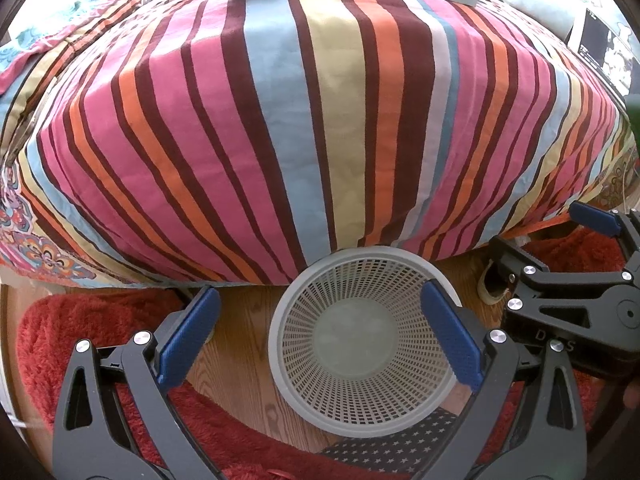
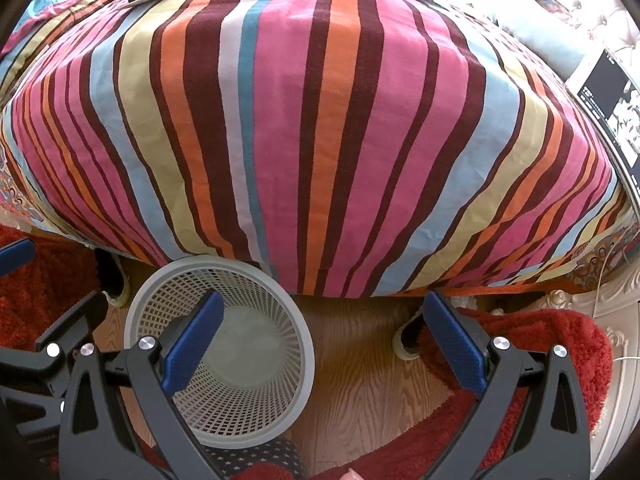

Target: Collect trash

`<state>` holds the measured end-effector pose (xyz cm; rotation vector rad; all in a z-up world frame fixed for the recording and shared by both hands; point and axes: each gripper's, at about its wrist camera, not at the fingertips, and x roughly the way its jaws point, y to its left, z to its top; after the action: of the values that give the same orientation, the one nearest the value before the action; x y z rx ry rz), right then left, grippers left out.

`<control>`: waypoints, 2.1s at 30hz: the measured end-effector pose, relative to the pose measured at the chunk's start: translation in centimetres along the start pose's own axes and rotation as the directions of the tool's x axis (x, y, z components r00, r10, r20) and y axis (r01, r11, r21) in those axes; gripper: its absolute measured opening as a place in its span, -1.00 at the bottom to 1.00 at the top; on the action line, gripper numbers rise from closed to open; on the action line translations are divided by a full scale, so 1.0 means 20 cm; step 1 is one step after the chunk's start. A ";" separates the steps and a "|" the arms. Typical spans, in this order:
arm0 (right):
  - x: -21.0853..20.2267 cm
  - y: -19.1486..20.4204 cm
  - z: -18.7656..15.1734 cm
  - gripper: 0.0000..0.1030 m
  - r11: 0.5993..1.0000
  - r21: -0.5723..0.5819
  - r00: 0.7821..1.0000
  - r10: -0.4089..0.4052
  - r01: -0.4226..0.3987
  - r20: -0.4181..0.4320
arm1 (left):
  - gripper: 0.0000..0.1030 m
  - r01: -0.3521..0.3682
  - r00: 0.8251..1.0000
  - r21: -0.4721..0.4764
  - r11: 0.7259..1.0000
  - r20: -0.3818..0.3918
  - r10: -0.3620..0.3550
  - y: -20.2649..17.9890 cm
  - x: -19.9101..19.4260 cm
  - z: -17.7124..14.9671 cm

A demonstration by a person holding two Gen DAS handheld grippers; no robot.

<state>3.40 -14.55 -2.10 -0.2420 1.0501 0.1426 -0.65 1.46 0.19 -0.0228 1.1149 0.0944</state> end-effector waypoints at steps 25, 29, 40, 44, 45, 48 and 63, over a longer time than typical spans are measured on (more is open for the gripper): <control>-0.01 -0.05 0.01 0.86 0.999 0.035 1.000 0.006 -0.006 0.010 | 0.88 -0.010 1.000 0.011 1.000 0.006 0.010 0.00 0.01 0.00; -0.16 -0.10 0.09 0.86 0.996 0.057 0.990 0.066 -0.074 0.121 | 0.88 -0.017 0.992 -0.008 1.000 0.126 0.018 0.09 -0.13 0.09; -0.27 -0.21 0.83 0.86 0.990 0.064 0.902 0.087 -0.126 0.424 | 0.88 -0.084 0.924 -0.064 0.994 0.369 0.101 0.20 -0.15 0.87; -0.18 -0.17 0.93 0.86 0.987 0.054 0.918 0.121 -0.153 0.378 | 0.88 -0.037 0.945 -0.096 0.995 0.320 0.066 0.23 -0.03 1.02; -0.15 -0.15 0.95 0.86 0.988 0.045 0.922 0.123 -0.150 0.368 | 0.88 -0.033 0.946 -0.102 0.994 0.317 0.064 0.23 -0.01 1.04; -0.08 -0.14 0.98 0.79 0.988 0.041 0.929 0.123 -0.146 0.350 | 0.88 -0.015 0.957 -0.129 0.991 0.284 0.052 0.27 0.09 1.08; -0.16 -0.23 0.96 -0.13 0.981 0.068 0.928 0.149 -0.183 0.343 | 0.22 -0.021 0.943 -0.099 0.995 0.327 0.053 0.32 0.03 1.05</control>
<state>18.95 -13.97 10.39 -0.0348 0.7327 0.2750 17.82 9.31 9.12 -0.0685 0.7746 0.1782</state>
